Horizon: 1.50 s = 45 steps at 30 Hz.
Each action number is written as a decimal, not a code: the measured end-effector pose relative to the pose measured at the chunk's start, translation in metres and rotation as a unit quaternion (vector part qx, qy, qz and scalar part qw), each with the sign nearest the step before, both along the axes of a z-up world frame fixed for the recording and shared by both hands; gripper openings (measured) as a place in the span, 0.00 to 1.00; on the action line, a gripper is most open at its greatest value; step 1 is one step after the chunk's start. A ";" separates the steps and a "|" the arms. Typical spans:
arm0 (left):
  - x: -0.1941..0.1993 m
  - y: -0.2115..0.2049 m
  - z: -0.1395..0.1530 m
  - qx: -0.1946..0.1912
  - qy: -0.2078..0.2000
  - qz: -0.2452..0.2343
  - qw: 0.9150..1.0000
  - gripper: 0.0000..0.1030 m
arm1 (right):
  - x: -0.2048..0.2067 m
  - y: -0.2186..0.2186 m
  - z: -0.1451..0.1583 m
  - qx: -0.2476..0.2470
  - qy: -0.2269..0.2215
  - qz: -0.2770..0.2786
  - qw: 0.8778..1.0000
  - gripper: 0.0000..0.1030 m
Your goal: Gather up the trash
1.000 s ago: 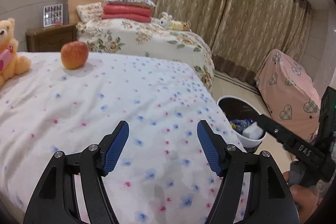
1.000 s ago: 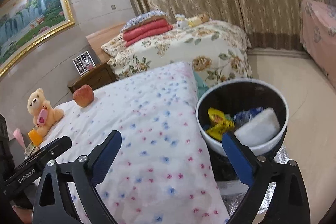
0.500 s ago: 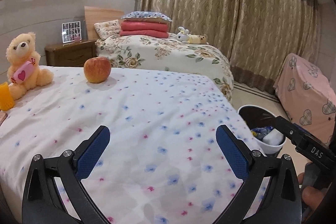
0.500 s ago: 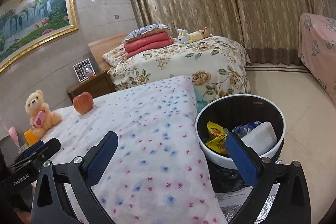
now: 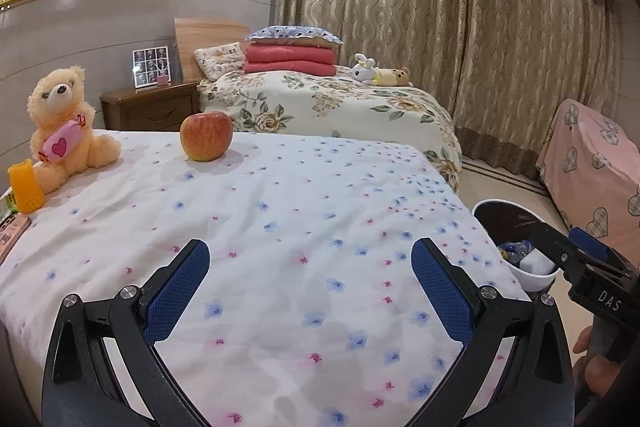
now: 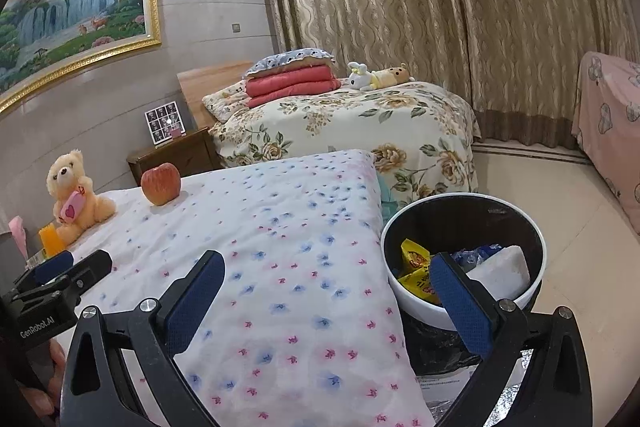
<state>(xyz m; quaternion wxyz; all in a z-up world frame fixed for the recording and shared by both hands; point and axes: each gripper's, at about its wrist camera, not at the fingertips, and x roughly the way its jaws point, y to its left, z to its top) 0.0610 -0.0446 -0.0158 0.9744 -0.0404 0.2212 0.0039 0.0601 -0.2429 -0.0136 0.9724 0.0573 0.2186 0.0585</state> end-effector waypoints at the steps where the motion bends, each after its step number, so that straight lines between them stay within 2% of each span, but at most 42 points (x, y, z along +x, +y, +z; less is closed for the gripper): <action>1: 0.000 0.000 0.000 0.001 0.000 0.000 1.000 1.00 | 0.000 0.001 0.000 -0.001 0.000 0.001 1.000 1.00; 45: -0.004 0.000 0.003 0.011 -0.011 0.008 1.000 1.00 | 0.000 0.004 -0.002 -0.017 0.002 -0.009 1.000 1.00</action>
